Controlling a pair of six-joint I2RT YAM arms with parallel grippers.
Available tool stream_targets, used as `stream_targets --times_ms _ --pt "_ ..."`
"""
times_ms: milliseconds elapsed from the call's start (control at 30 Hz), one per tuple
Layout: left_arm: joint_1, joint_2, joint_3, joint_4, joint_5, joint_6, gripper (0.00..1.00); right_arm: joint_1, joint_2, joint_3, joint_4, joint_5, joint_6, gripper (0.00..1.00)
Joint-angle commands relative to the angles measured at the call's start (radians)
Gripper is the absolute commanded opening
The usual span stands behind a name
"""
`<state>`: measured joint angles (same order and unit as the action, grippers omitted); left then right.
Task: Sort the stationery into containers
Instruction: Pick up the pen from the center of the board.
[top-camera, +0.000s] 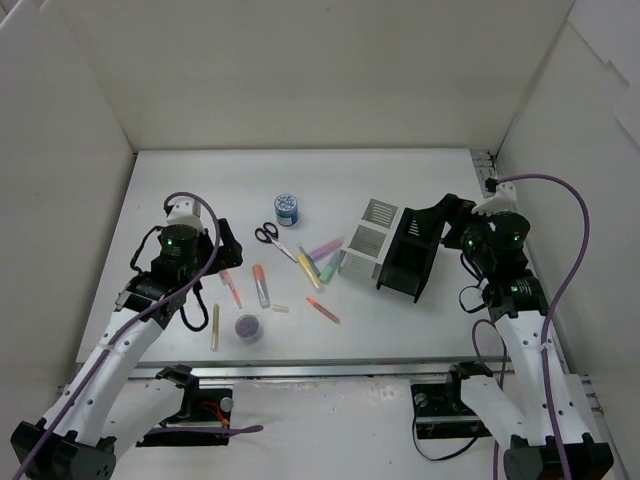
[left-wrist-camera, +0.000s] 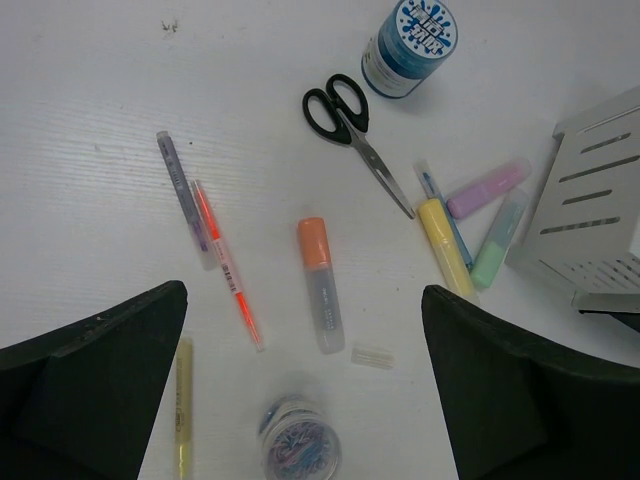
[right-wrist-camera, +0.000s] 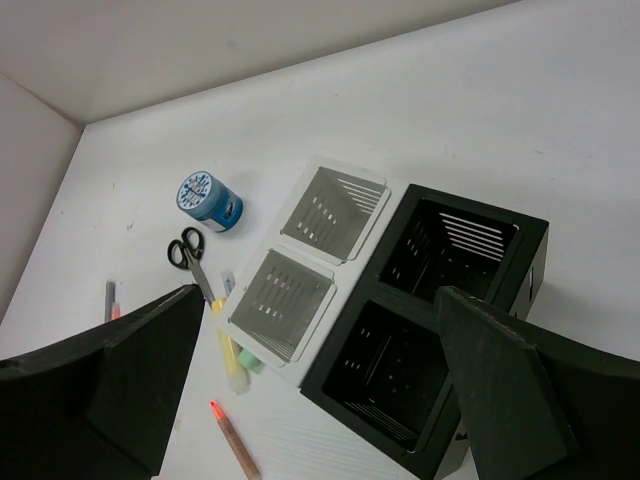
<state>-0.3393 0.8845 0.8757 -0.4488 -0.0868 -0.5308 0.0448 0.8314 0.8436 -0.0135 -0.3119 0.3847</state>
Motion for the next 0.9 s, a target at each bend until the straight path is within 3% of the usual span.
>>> stream_targets --times_ms 0,200,467,633,767,867 --pt "-0.003 -0.024 0.04 0.021 -0.016 0.014 0.99 -0.002 -0.02 0.034 0.044 -0.019 -0.02 0.98" --pt "-0.003 -0.018 0.032 0.022 0.024 0.017 0.99 0.058 0.066 0.115 -0.058 -0.203 -0.143 0.98" --pt "-0.098 0.019 0.008 0.039 0.075 0.169 0.99 0.465 0.233 0.117 -0.137 0.013 -0.259 0.98" --pt "-0.161 0.028 -0.023 0.09 0.075 0.229 1.0 0.611 0.377 0.107 -0.19 0.071 -0.313 0.98" --pt "-0.182 0.016 -0.052 0.13 0.156 0.279 1.0 0.731 0.503 0.117 -0.207 0.125 -0.374 0.97" --pt "-0.182 0.013 -0.066 0.125 0.136 0.281 0.99 0.753 0.59 0.127 -0.207 0.158 -0.375 0.89"
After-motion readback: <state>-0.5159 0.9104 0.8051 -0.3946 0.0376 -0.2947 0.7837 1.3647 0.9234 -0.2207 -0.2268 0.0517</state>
